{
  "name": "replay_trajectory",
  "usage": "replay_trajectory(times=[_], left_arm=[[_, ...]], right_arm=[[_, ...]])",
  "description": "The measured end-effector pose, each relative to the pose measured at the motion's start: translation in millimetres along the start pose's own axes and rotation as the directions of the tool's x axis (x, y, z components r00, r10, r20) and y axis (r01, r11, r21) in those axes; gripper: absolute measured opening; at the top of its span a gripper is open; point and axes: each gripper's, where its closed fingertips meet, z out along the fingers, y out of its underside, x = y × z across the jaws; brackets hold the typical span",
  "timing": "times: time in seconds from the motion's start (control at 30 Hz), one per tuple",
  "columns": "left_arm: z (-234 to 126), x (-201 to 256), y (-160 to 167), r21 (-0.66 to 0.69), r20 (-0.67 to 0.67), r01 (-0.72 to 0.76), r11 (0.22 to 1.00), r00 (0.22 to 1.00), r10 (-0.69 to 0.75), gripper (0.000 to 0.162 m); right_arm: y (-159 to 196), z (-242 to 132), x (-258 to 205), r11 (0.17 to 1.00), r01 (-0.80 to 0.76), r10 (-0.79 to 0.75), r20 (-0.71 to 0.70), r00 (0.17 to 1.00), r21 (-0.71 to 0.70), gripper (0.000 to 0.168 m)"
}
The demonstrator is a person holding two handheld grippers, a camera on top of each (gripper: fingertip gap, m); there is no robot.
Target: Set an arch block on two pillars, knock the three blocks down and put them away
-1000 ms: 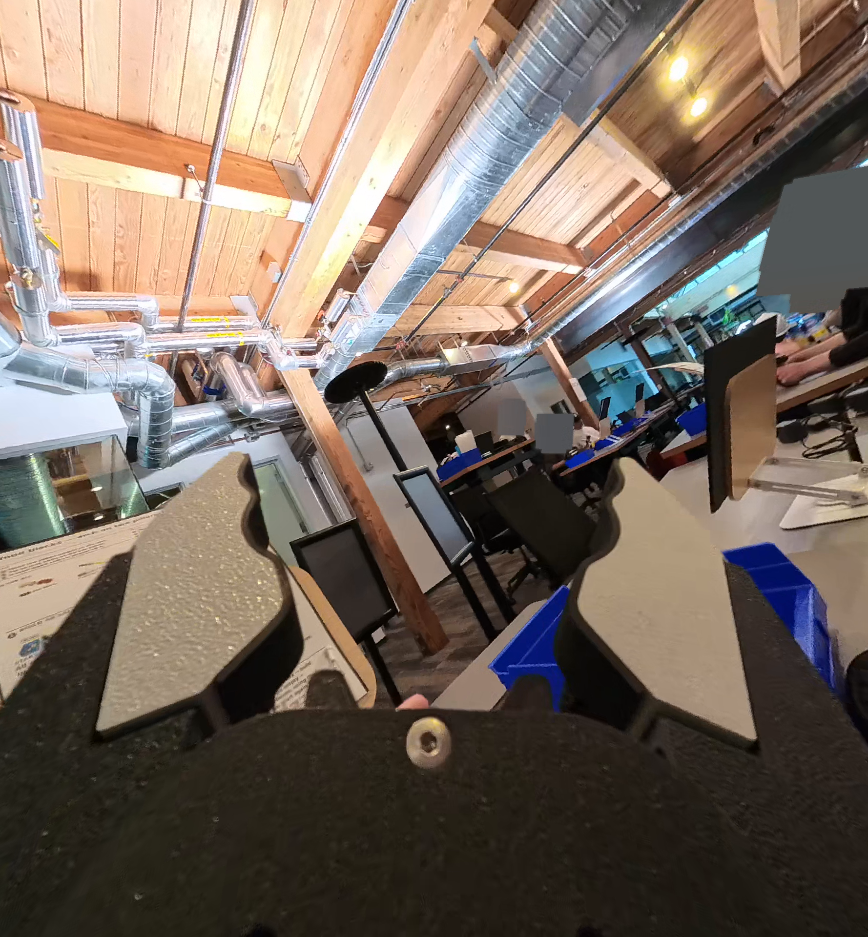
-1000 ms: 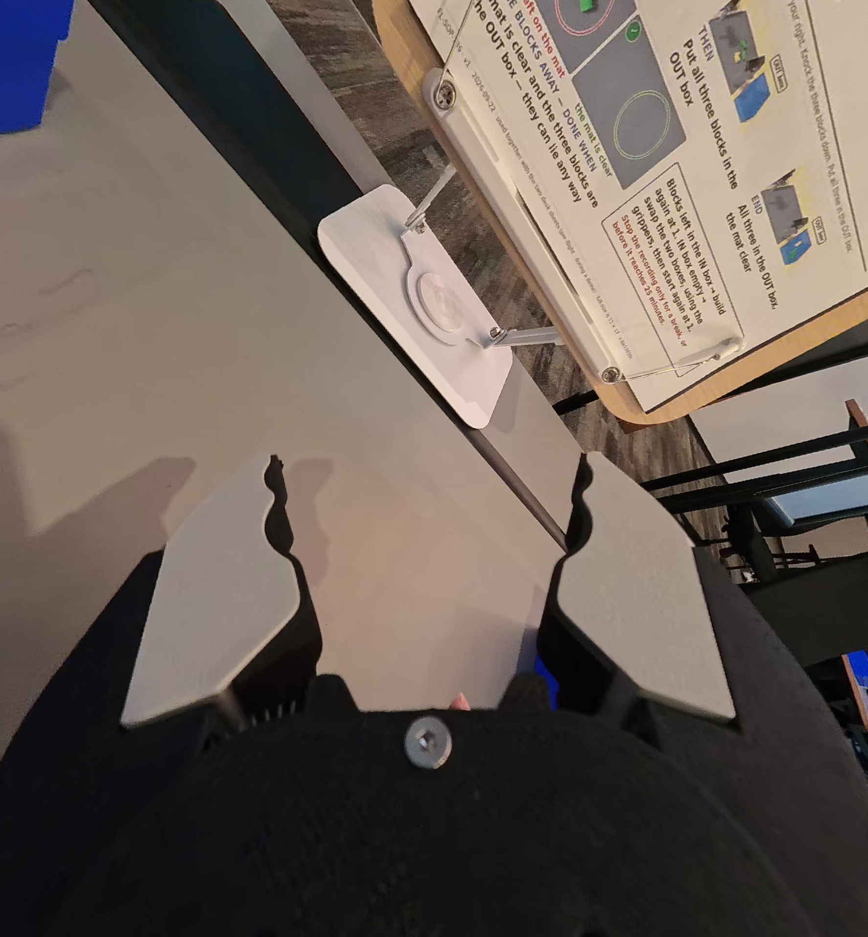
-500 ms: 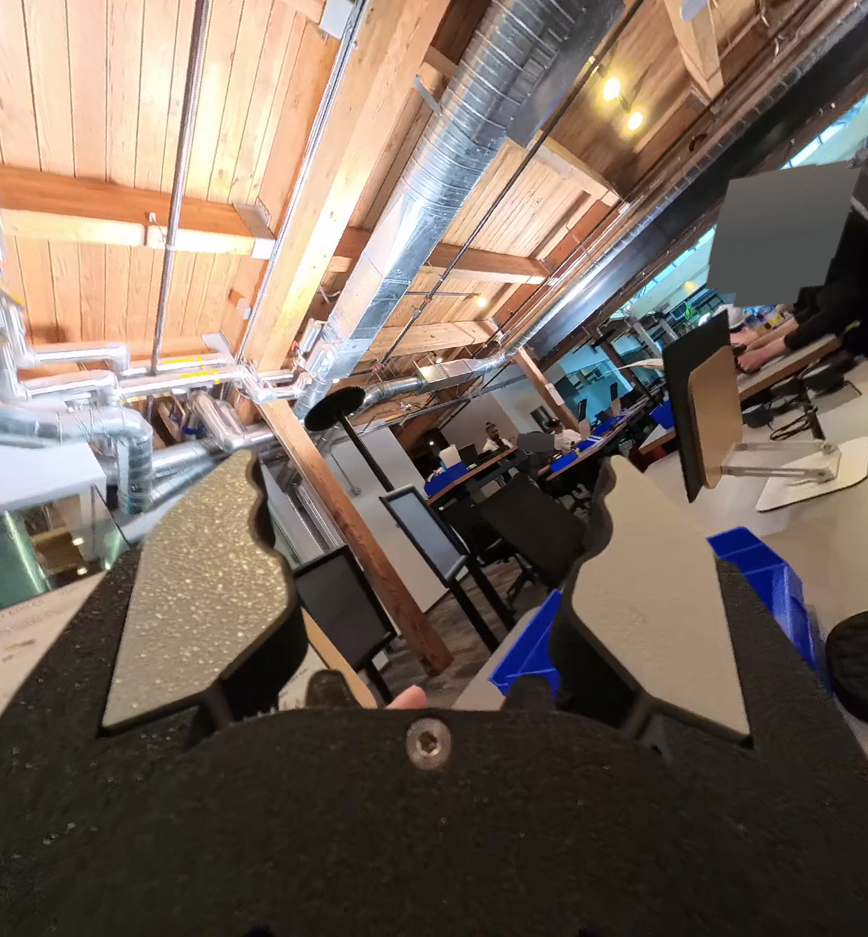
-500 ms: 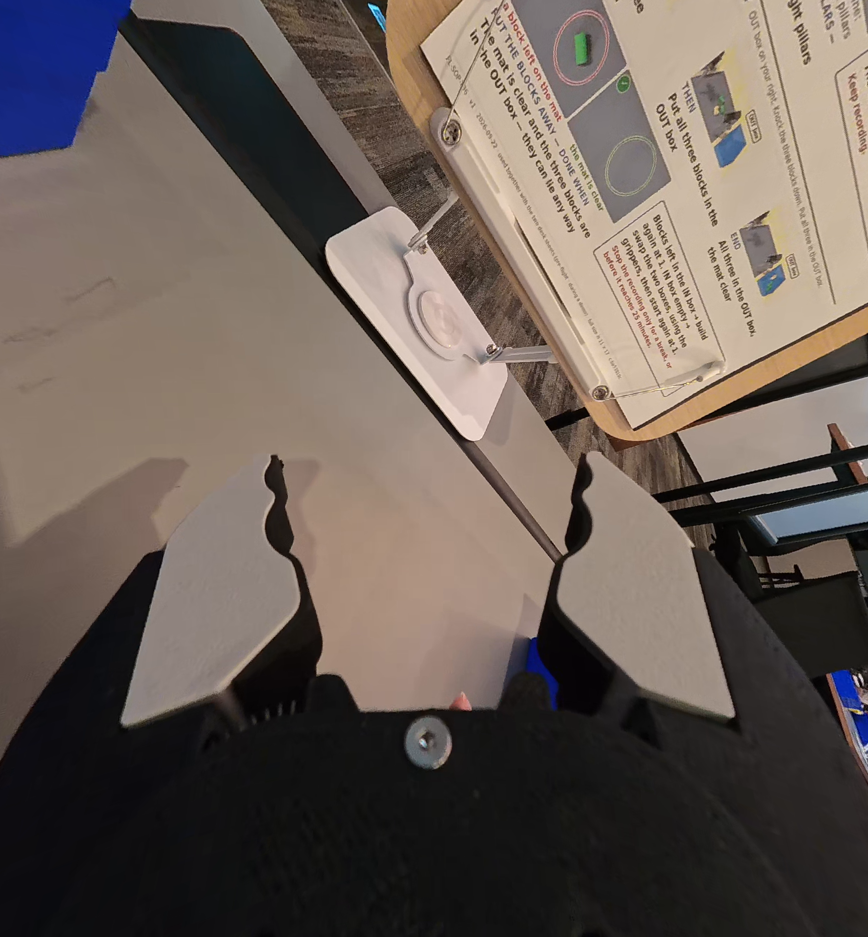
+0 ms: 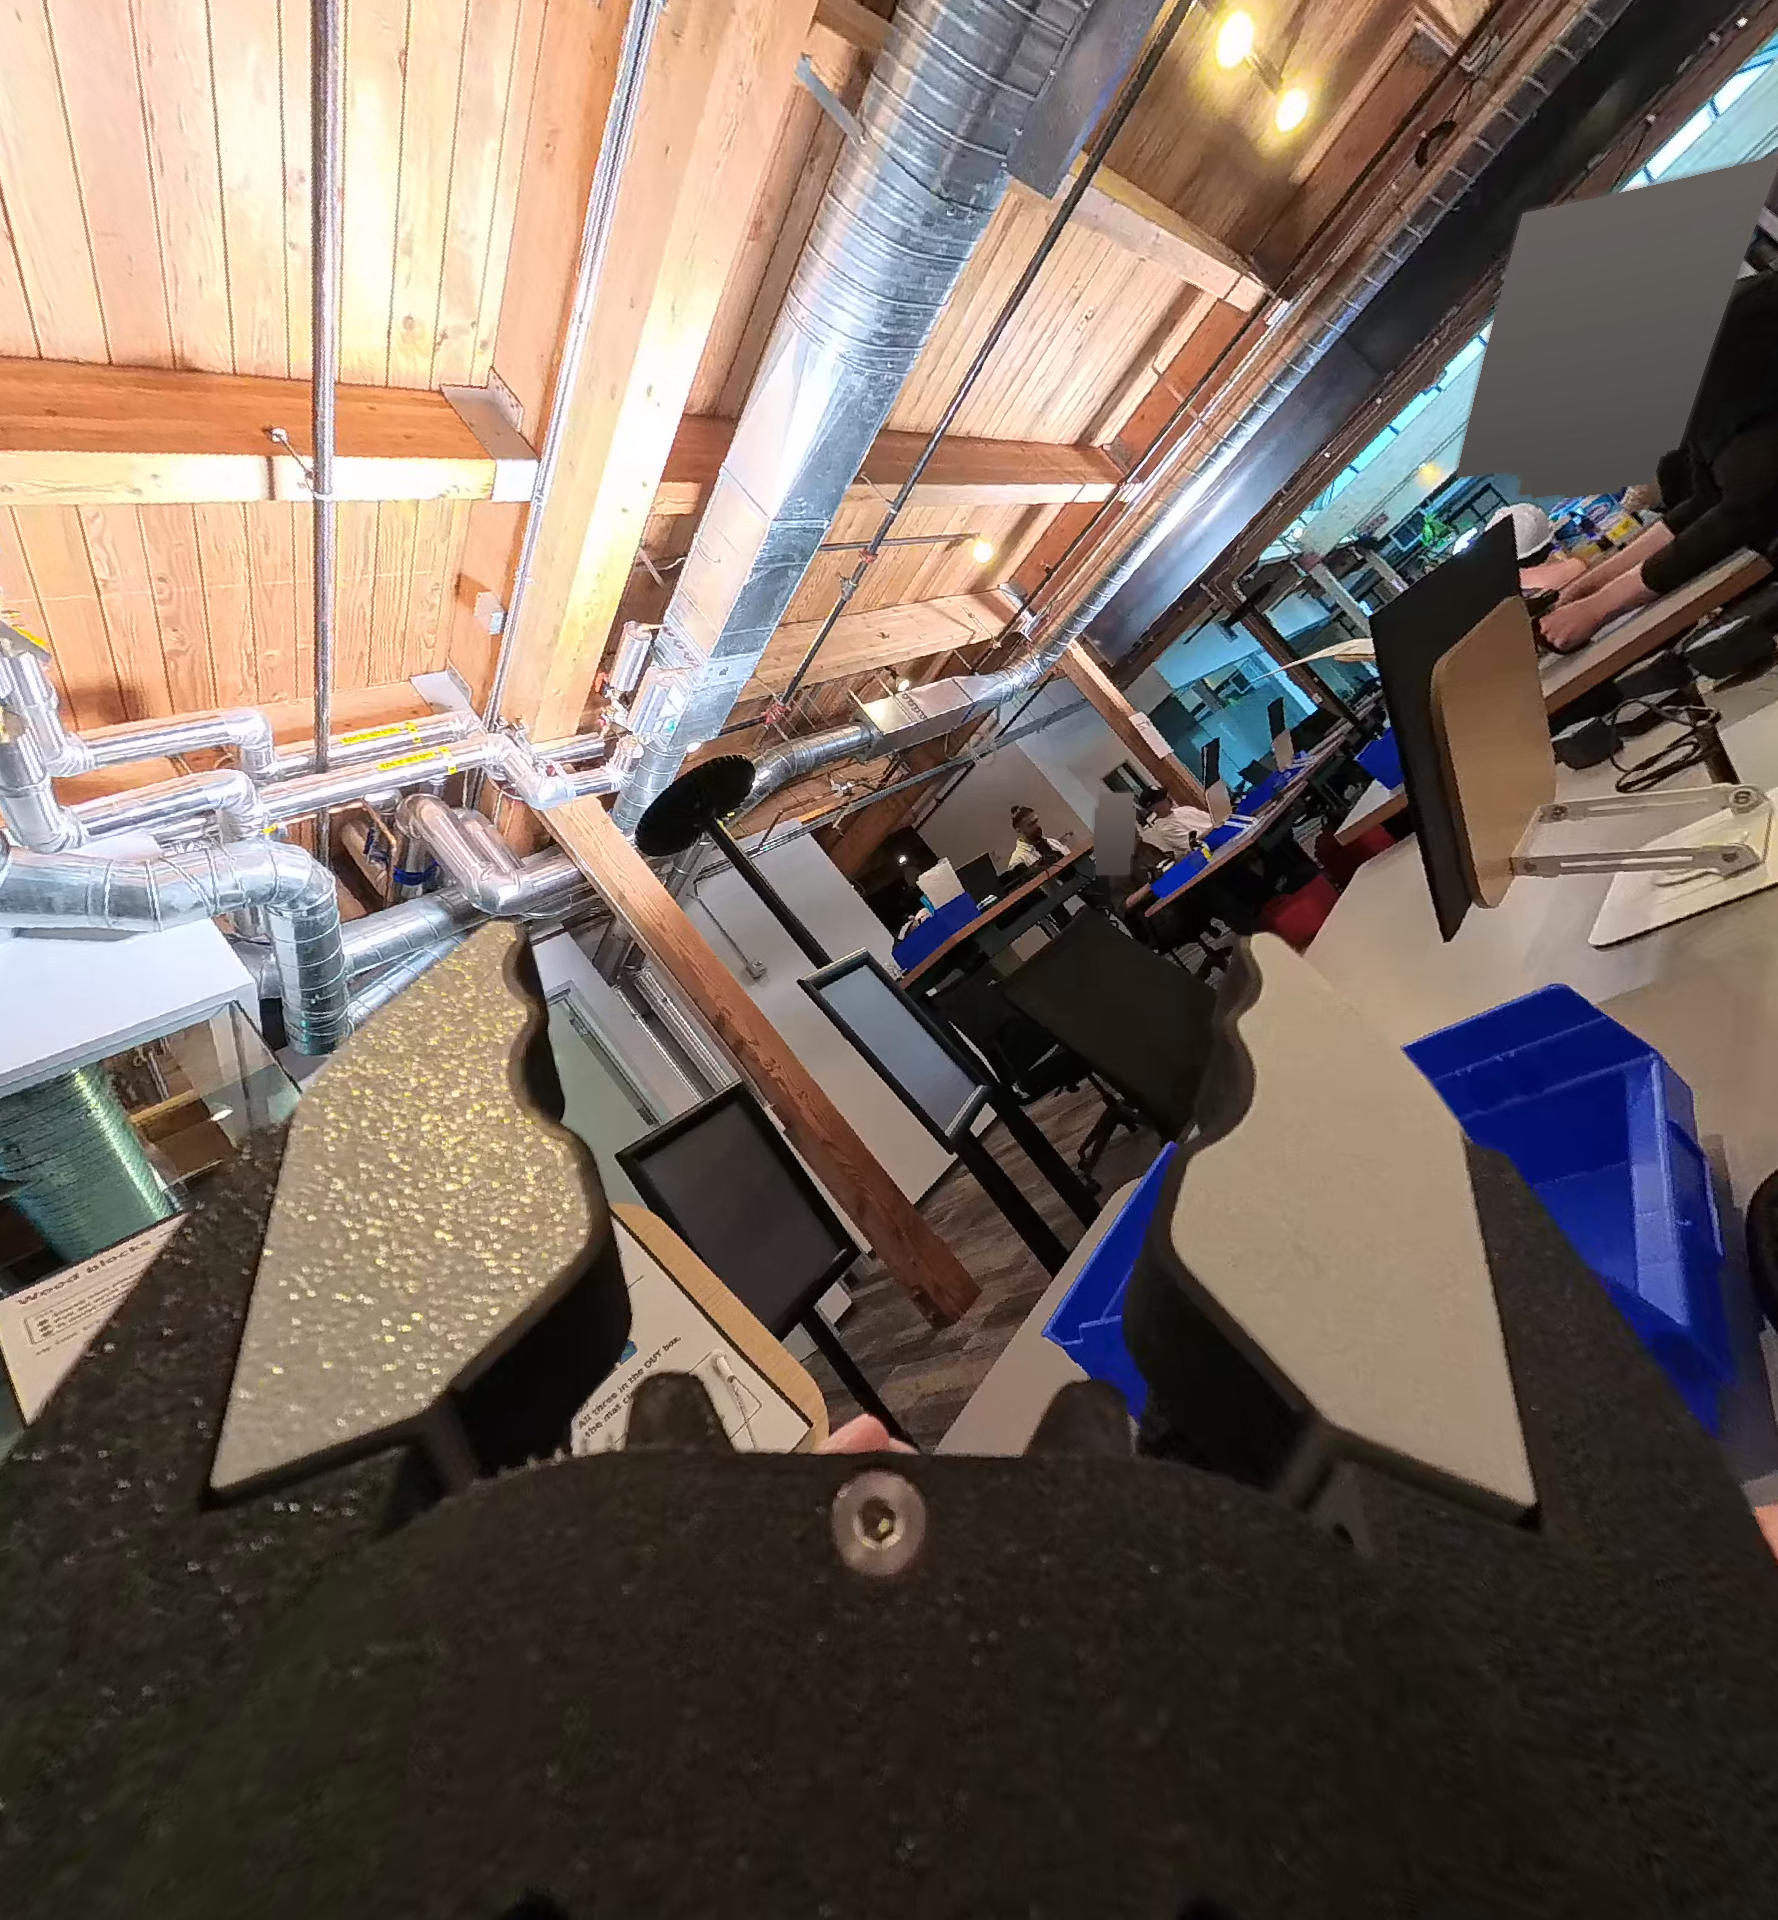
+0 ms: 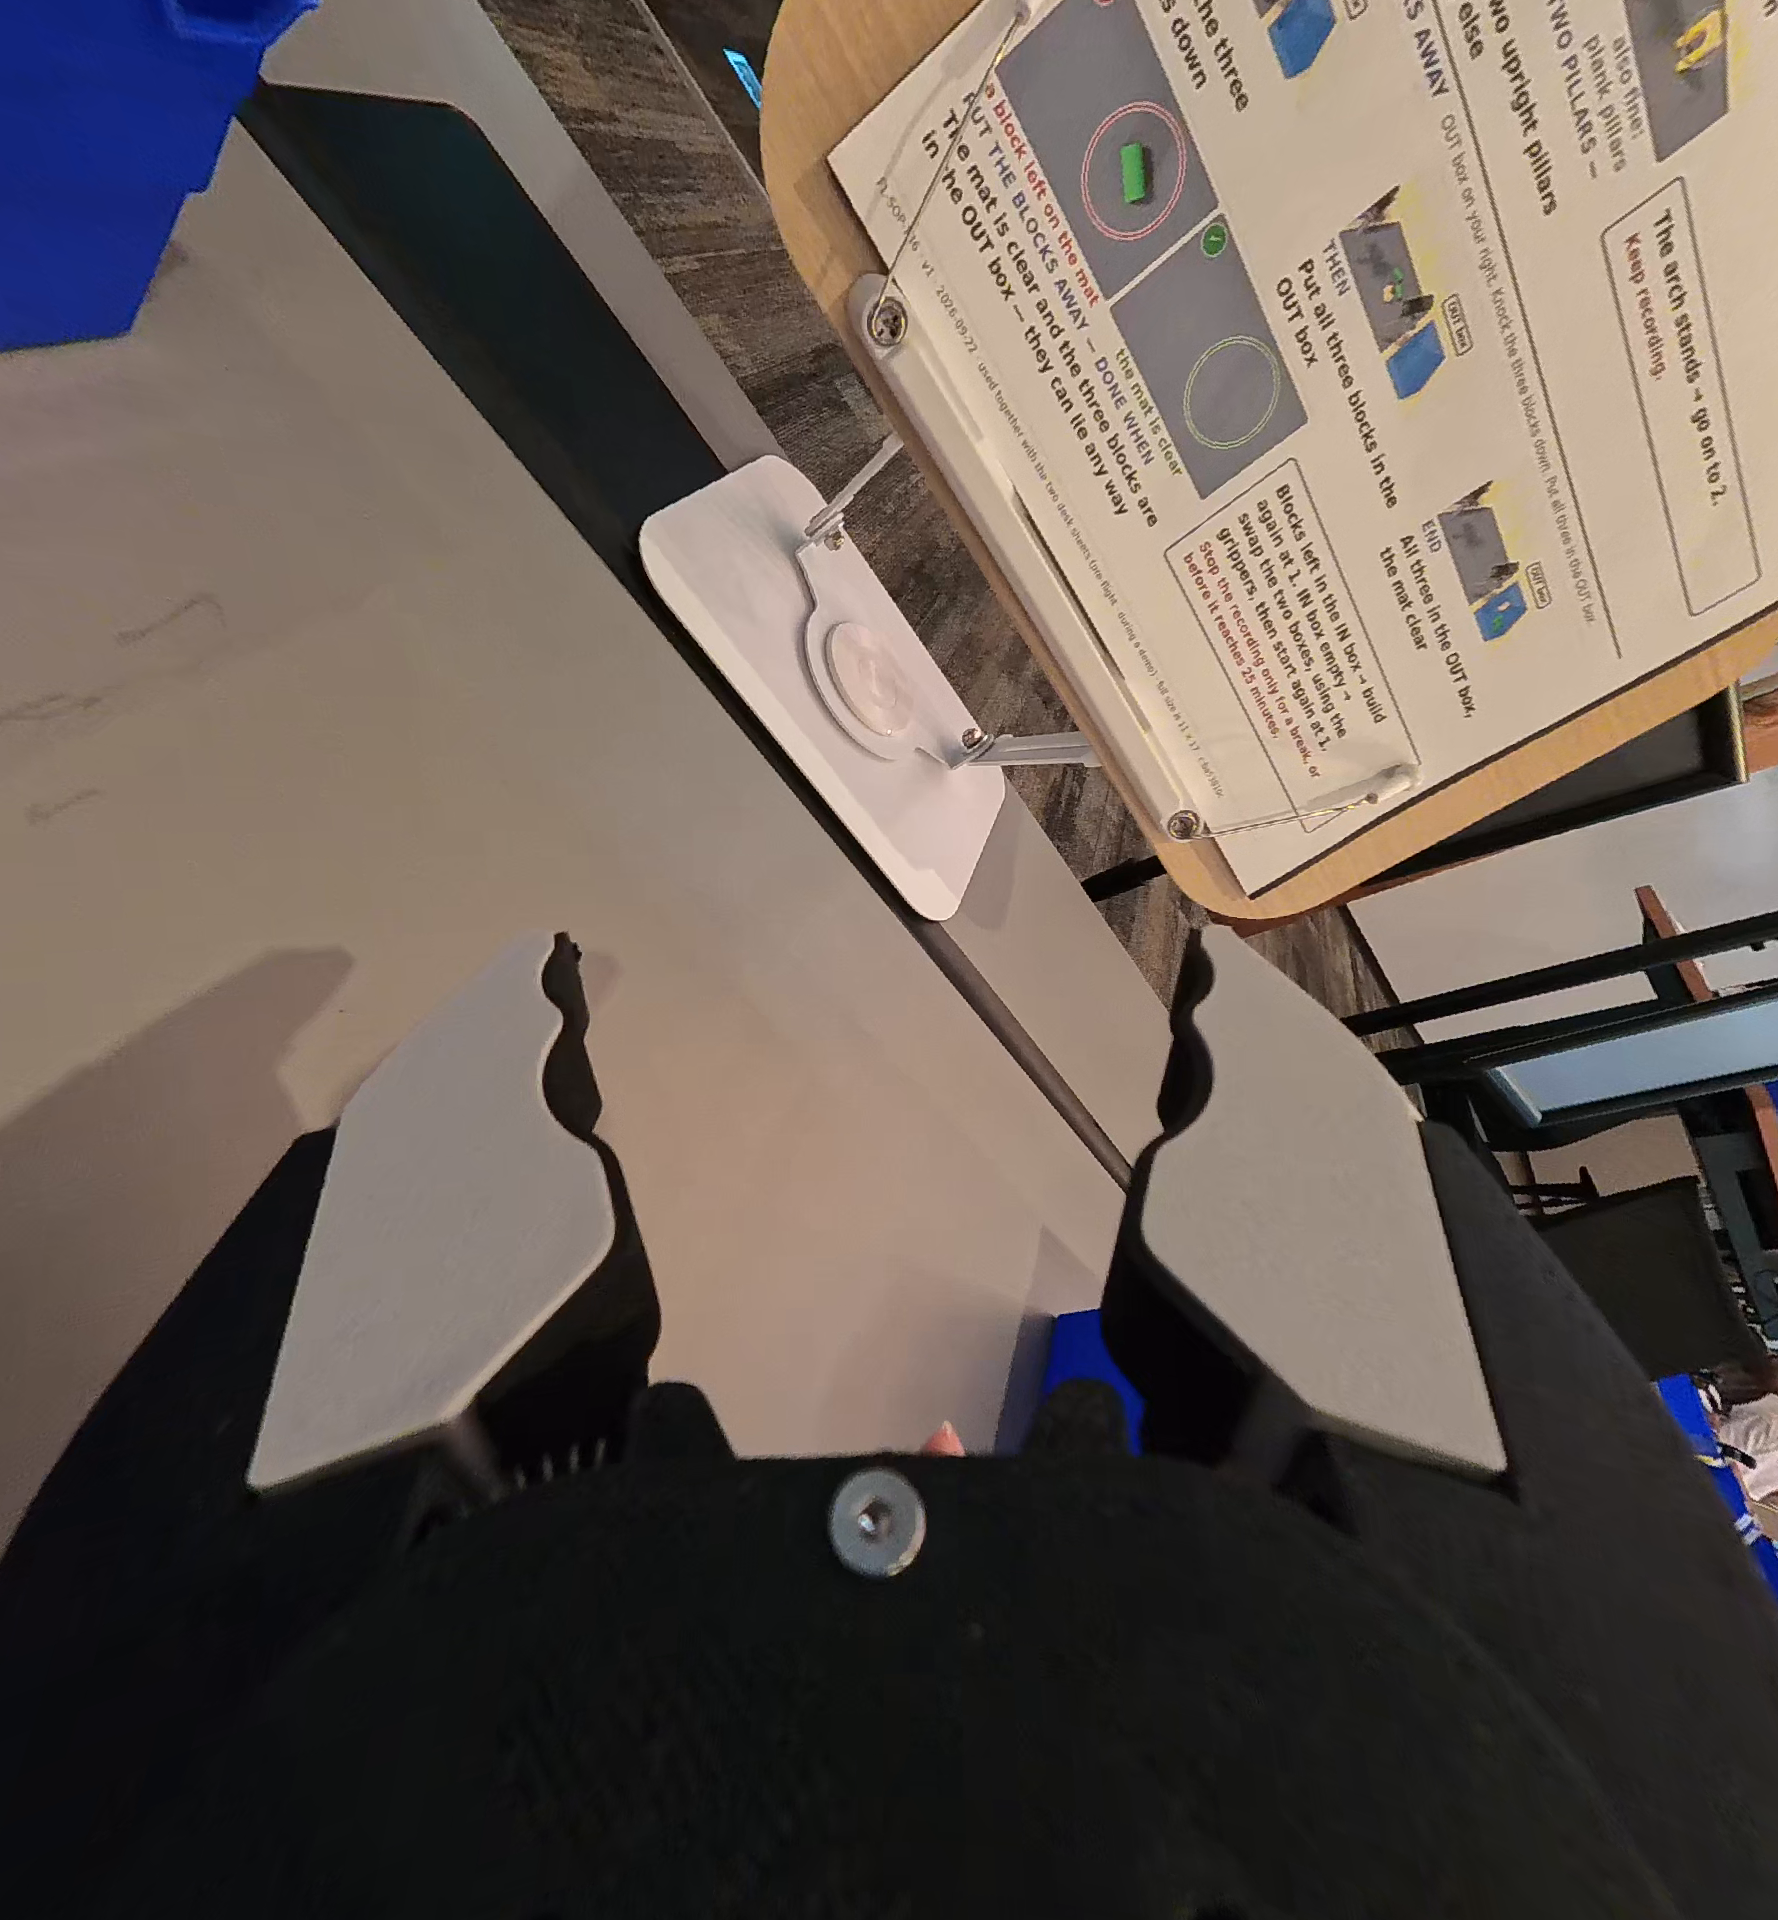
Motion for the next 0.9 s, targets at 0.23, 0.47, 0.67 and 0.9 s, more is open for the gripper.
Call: replay_trajectory(times=[0.23,0.47,0.67,0.9], left_arm=[[1.5,1.4,10.9,-0.028,0.002,-0.024,0.999,1.000,0.024,0.121],[-12.5,-34.9,-38.1,0.057,0.098,-0.065,0.996,0.993,0.059,0.118],[-38.0,-120.1,-25.0,-0.031,0.291,-0.025,0.999,0.956,0.033,0.119],[-108.8,-238.6,46.6,-0.301,0.571,0.190,0.934,0.821,0.017,0.115]], right_arm=[[2.1,2.3,-1.5,1.000,0.005,-0.005,0.005,1.000,-0.007,0.108],[6.7,5.8,1.4,1.000,-0.023,0.024,0.019,1.000,-0.009,0.108],[23.2,16.3,9.6,0.996,-0.079,0.080,0.024,0.997,-0.039,0.108],[44.4,28.8,29.6,0.964,-0.262,0.264,0.084,0.961,-0.031,0.108]])
